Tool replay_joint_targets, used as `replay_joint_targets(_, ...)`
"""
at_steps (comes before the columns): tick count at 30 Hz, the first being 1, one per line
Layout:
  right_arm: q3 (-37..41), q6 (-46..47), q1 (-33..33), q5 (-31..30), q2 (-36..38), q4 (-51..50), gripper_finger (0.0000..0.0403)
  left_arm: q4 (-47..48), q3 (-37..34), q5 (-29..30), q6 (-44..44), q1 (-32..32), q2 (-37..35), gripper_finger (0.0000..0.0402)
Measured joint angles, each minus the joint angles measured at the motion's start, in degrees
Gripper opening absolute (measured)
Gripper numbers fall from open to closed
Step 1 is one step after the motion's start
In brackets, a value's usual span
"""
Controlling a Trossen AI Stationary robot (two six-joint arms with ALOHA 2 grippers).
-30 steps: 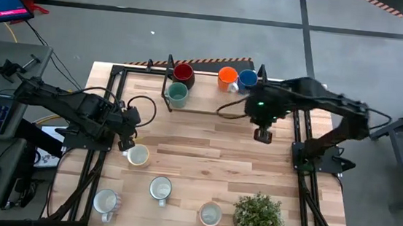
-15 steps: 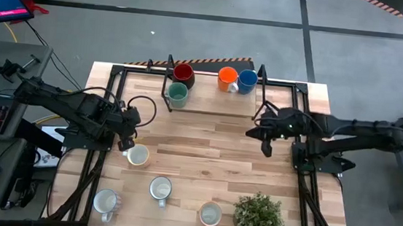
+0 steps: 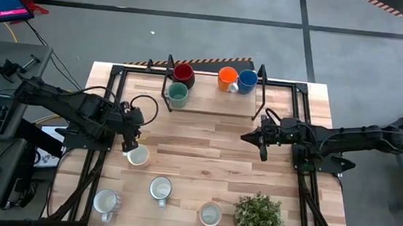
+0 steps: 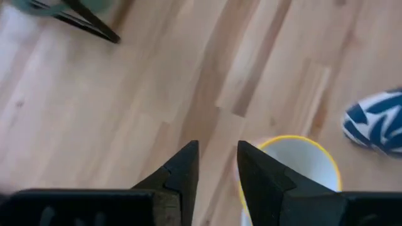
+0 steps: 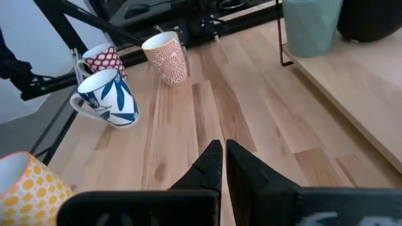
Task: Place coffee mugs
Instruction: Put the orange pattern mug on the shelf
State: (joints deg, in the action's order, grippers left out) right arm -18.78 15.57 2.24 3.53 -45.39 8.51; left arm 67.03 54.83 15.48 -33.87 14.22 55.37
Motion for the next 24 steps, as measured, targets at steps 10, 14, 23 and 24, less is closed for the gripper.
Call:
replay_joint_targets(10, -0.61, 5.35, 0.00, -6.95, 0.00, -0.13, 0.0002, -0.15, 0.00, -7.66, 3.88, 1.03, 8.77, 0.0198)
replay_joint_targets(14, -0.64, 5.29, 0.00, -6.97, 0.00, -0.20, 0.0002, -0.14, 0.00, -7.66, 4.22, 1.01, 12.57, 0.0226)
replay_joint_targets(23, -0.66, 5.40, 0.00, -6.49, 0.00, -0.61, 0.0002, -0.29, 0.00, -7.66, 11.18, 1.03, 20.22, 0.0230)
replay_joint_targets(24, -0.66, 5.40, 0.00, -6.49, 0.00, -0.61, 0.0002, -0.33, 0.00, -7.65, 11.95, 1.03, 20.97, 0.0230)
